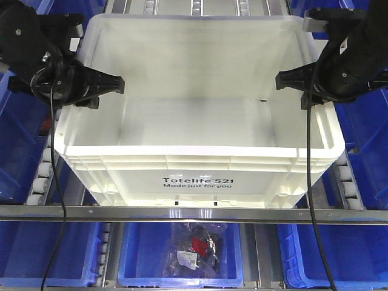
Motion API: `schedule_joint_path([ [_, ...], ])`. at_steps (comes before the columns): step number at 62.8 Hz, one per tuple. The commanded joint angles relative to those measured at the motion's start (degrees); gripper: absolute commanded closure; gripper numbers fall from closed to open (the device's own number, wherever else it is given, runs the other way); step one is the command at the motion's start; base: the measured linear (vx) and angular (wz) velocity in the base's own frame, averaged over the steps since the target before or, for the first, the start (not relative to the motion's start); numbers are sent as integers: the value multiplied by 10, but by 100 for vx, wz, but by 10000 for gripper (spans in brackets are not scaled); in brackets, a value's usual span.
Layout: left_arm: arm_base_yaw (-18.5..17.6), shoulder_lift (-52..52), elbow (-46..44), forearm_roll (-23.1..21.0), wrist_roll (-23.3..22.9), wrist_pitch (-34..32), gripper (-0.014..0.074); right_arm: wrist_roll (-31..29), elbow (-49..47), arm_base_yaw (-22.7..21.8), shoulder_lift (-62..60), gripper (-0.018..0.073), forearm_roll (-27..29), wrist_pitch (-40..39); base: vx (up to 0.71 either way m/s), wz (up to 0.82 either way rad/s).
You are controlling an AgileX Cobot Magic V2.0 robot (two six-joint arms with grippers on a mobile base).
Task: Move bin from left to right shelf
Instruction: 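Pull the gripped tote off the shelf toward the robot with both grippers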
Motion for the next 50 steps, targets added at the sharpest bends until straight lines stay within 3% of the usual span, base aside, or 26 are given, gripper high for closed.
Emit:
schedule_joint_path([
  [1, 0, -53, -19, 4, 13, -18, 561, -1, -21, -2, -51, 565, -21, -30, 0, 0],
  [41, 0, -141, -19, 0, 18, -28, 558, -3, -21, -2, -131, 565, -22, -31, 0, 0],
  [50, -12, -162, -2, 0, 25, -56, 558, -4, -21, 1, -149, 564, -23, -27, 0, 0],
])
